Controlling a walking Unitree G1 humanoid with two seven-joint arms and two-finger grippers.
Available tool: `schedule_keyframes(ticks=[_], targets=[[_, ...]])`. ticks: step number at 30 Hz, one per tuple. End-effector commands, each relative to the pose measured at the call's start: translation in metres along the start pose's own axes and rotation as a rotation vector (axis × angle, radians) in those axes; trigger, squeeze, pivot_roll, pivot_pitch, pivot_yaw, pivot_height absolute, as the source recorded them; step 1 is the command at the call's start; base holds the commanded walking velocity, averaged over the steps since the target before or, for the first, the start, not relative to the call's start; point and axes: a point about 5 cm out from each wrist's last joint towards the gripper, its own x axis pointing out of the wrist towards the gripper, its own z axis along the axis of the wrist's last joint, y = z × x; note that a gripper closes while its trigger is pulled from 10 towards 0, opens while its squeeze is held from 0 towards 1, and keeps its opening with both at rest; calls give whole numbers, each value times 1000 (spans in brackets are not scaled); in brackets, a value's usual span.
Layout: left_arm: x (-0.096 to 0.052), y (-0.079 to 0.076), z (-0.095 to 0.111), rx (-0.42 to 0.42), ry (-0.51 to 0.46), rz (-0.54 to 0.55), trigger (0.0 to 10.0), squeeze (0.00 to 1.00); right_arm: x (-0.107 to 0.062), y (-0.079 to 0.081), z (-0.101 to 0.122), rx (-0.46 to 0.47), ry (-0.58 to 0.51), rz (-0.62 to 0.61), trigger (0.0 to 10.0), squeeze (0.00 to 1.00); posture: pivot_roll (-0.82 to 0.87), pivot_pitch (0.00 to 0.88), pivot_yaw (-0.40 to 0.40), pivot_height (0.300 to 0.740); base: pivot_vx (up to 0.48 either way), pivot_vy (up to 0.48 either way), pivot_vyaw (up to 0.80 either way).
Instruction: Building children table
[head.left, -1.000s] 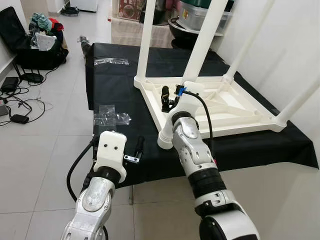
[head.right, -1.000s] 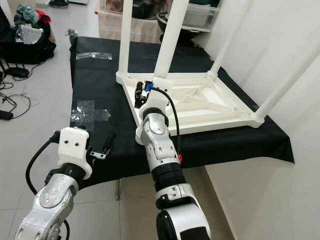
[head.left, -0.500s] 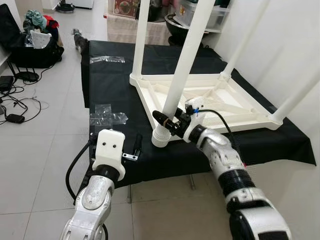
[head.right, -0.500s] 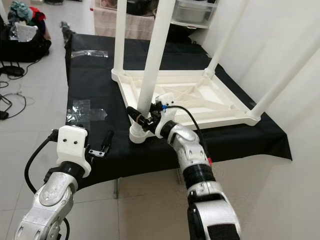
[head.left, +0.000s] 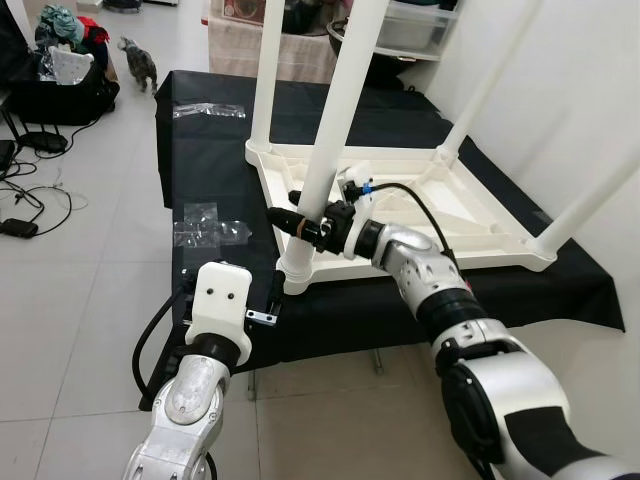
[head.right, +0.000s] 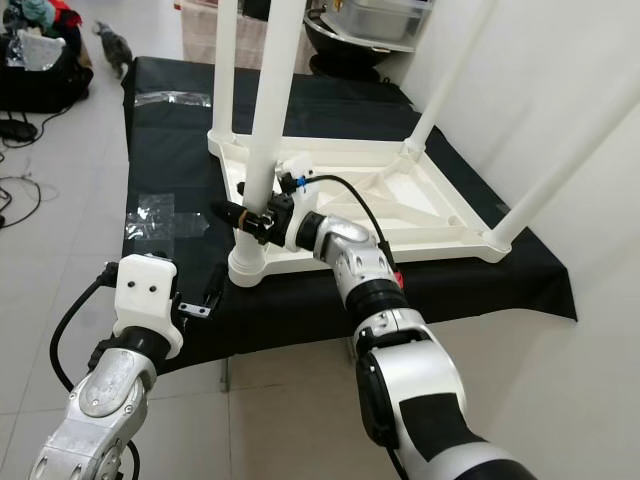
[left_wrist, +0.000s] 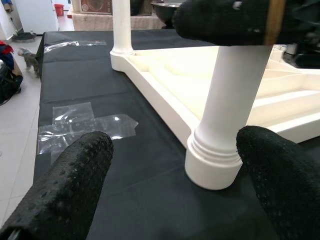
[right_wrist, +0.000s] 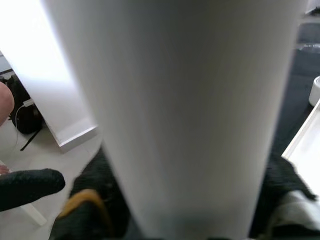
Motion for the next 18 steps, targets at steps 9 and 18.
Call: schedule_keyframes(ticks=[9, 18], targets=[[-2, -5, -2, -8, 4, -11, 10000, 0, -6, -25, -1, -103, 5, -526, 0, 0, 150, 118, -217, 740, 0, 0, 0], [3, -7, -3, -9, 0, -22, 10000, 0, -48, -47, -10, 30, -81, -1256, 0, 0, 137, 104, -206, 740, 0, 0, 0]])
